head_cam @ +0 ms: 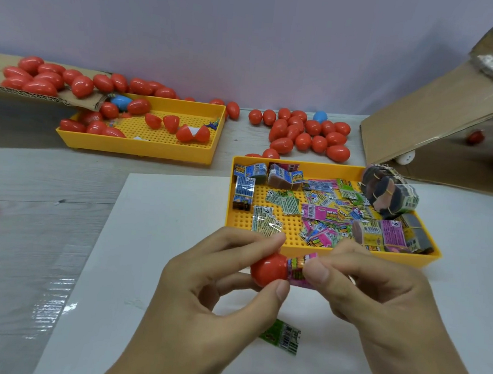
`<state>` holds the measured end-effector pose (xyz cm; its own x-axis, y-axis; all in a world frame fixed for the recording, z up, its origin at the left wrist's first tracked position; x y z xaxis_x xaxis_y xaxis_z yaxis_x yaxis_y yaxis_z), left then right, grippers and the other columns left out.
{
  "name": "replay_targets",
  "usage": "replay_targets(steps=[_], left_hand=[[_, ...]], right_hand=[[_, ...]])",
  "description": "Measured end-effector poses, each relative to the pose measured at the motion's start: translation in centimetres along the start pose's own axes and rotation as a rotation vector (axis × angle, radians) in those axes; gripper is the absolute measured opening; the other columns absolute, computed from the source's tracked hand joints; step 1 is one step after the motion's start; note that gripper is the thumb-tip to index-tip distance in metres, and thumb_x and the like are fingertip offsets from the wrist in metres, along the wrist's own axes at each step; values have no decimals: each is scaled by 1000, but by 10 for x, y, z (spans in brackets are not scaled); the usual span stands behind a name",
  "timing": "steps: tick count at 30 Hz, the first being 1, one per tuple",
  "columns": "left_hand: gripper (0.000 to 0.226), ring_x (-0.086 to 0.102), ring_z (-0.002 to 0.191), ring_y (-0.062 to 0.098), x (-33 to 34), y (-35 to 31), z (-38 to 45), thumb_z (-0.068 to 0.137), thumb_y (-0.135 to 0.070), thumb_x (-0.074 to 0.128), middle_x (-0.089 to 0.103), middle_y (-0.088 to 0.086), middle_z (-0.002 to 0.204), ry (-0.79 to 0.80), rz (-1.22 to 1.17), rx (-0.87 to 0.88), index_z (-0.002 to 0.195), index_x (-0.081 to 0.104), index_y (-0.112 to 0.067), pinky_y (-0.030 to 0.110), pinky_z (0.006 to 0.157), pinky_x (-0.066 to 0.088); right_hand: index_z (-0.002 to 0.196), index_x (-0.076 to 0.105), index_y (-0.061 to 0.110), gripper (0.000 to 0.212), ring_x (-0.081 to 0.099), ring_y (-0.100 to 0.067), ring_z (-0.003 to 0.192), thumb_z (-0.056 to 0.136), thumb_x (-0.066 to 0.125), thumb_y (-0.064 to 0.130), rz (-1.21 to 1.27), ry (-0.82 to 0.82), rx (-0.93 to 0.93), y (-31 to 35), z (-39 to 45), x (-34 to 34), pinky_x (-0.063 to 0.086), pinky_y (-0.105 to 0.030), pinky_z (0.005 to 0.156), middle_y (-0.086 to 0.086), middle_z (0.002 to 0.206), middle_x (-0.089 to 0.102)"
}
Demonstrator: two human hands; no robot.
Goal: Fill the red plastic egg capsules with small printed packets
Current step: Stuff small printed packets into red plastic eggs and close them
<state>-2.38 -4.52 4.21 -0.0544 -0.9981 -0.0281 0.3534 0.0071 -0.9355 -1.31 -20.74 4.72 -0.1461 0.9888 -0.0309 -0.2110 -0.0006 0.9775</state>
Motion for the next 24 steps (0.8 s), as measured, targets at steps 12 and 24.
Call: replay_targets(steps=[12,24], left_hand=[[37,69,98,22,1,0,0,75,-27,75,68,-4,102,20,32,17,111,75,-33,26,73,61],[38,65,96,11,1,-21,-4,81,-26,68,64,-9,99,-1,321,193,119,72,-26,20,68,58]], right_hand=[[72,80,28,24,47,-18,61,62,77,49,-106,-3,8,-1,-1,-1,41,-29,51,-5,67,58],[81,81,20,41,67,-23,67,79,65,58,-9,19,106,-2,2,3,49,-26,45,-6,82,75]])
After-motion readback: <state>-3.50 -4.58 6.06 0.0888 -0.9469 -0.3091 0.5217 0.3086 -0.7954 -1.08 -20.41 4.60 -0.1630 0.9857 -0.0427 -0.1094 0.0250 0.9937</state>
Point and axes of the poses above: each hand's wrist, its own z-axis towards the middle knuckle, its own x-axis out of the palm, y = z × x, the point moved 6 cm from there along z, towards the middle knuckle
